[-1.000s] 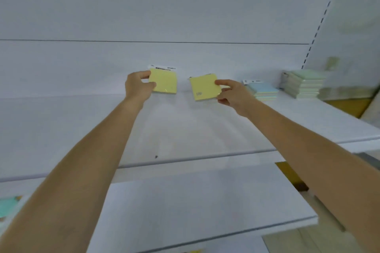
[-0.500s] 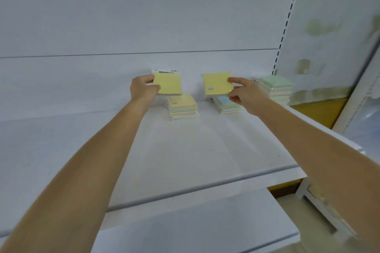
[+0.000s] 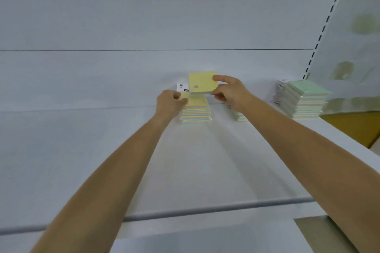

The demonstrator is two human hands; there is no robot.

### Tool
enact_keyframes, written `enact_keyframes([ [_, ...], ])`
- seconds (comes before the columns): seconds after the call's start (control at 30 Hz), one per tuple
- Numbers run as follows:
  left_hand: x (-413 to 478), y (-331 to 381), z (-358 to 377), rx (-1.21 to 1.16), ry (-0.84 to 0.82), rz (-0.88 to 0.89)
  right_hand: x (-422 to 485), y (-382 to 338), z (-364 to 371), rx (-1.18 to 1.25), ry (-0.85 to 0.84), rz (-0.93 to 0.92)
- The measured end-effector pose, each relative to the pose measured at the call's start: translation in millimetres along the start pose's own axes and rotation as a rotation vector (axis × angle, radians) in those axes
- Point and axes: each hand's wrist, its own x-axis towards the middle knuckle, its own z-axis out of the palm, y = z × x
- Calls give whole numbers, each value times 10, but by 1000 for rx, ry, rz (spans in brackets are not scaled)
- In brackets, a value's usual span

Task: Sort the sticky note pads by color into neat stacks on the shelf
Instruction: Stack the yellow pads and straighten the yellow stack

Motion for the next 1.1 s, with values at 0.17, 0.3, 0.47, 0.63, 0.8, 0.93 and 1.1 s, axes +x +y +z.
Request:
enact_keyframes([
  [0.17,-59,-89,-78,-2,46,-5,29,97,174,-305,-35,-73],
  [0.3,-102,-86,-74,-38,34,30,-3,141,203,-508,-38,-119],
  [0.47,-113,-91,-43,35,53,92,-52,182,196,-620,-66,-191],
  [0.63,-143,-139,-8,-2,-23,152,-125,269,185,-767,-127,-303],
  [0.8,-216,-289,98,28,-32,268,-233,478,230,-745,-70,-363],
  [0.93,-236,-301,108,120,-12,349,-255,560,249,-738,-21,-399],
  [1.1,-195,-325,120,119,21,336,-263,579,230,-755,-23,-462],
])
